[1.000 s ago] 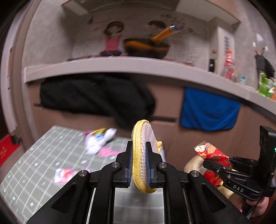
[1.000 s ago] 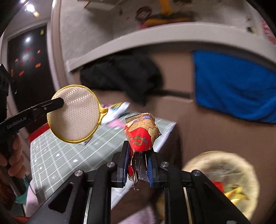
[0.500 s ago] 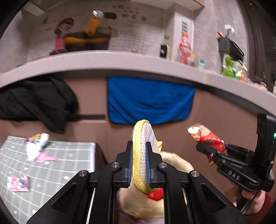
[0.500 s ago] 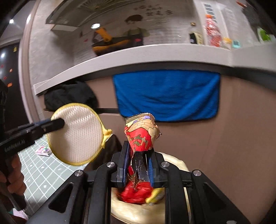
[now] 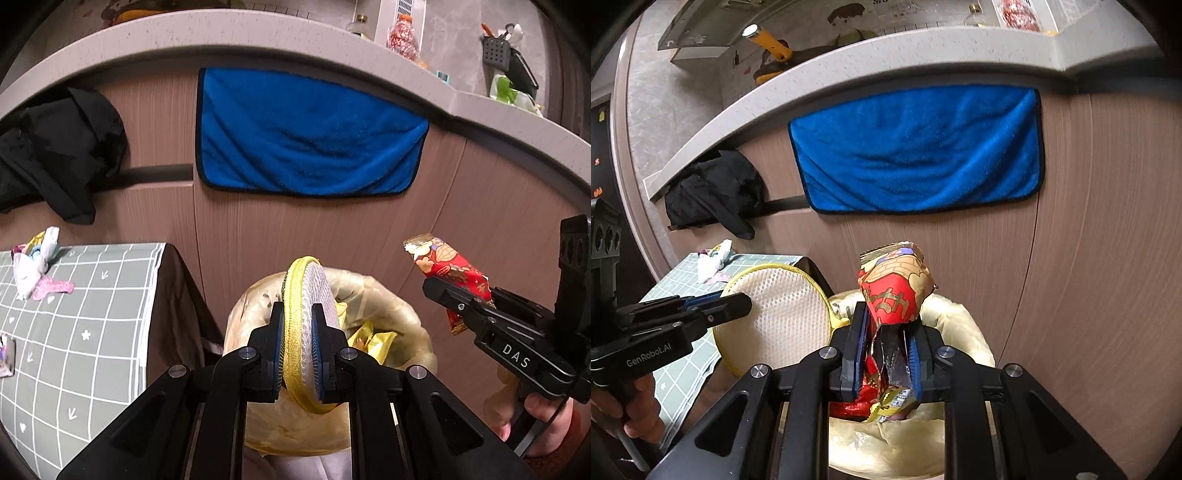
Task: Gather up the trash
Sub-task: 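Open the right gripper into the bin while the left gripper releases the mesh pad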
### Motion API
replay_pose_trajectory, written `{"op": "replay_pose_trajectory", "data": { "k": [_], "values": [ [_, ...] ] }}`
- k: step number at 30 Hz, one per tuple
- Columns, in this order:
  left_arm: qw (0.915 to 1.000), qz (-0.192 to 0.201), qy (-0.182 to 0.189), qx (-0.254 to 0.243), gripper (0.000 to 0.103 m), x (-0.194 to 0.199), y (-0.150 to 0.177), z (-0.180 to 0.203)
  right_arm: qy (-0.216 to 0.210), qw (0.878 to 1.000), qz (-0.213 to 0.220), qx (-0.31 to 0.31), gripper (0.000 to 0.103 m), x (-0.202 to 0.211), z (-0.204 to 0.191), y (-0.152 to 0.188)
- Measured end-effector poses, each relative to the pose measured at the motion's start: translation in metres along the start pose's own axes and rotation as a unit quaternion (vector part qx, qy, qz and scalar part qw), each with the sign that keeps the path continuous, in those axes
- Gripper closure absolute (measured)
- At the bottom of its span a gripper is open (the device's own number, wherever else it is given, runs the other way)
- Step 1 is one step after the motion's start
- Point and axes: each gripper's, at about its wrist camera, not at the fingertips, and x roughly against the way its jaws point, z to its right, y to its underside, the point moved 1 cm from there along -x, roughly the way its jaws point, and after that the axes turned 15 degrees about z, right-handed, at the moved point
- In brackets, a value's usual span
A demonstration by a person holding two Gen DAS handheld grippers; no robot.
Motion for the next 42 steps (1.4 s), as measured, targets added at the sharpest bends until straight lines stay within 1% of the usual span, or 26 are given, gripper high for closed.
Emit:
{"op": "replay_pose_trajectory", "data": {
  "k": [9,11,14,16,26,30,32,33,34,35,38,42],
  "values": [
    [0.9999,-0.014,-0.003,0.006,0.09,-0.016,0.011,-0.004,-0.002,1.0,-0.024,-0.011,0.085,-0.014,0.006,0.016],
    [0.9997,-0.023,-0.004,0.008,0.09,-0.022,0.015,-0.005,-0.002,1.0,-0.028,-0.012,0.084,-0.018,0.007,0.018],
    [0.9983,-0.053,0.0,0.025,0.09,-0.036,0.023,-0.009,-0.001,0.999,-0.039,-0.017,0.084,-0.026,0.009,0.021],
    [0.9973,-0.066,0.0,0.032,0.09,-0.043,0.027,-0.011,-0.001,0.999,-0.047,-0.023,0.084,-0.031,0.011,0.025],
    [0.9946,-0.093,0.006,0.045,0.089,-0.06,0.034,-0.016,0.006,0.996,-0.086,-0.03,0.081,-0.048,0.016,0.046],
    [0.9931,-0.102,0.013,0.056,0.087,-0.066,0.037,-0.019,0.003,0.994,-0.106,-0.035,0.076,-0.057,0.018,0.055],
    [0.9927,-0.101,0.018,0.063,0.083,-0.066,0.038,-0.021,0.001,0.992,-0.119,-0.04,0.07,-0.062,0.019,0.059],
    [0.9926,-0.101,0.02,0.065,0.082,-0.066,0.037,-0.021,0.0,0.991,-0.126,-0.042,0.065,-0.064,0.019,0.061],
    [0.9927,-0.1,0.021,0.064,0.078,-0.065,0.037,-0.021,-0.001,0.991,-0.13,-0.042,0.058,-0.065,0.019,0.062],
    [0.9929,-0.099,0.022,0.063,0.072,-0.064,0.036,-0.021,-0.001,0.99,-0.133,-0.042,0.057,-0.066,0.019,0.063],
    [0.9933,-0.093,0.023,0.066,0.066,-0.059,0.031,-0.022,0.005,0.991,-0.131,-0.038,0.057,-0.065,0.017,0.062],
    [0.9938,-0.076,0.018,0.079,0.064,-0.046,0.02,-0.028,0.019,0.994,-0.107,-0.031,0.052,-0.054,0.017,0.049]
  ]
}}
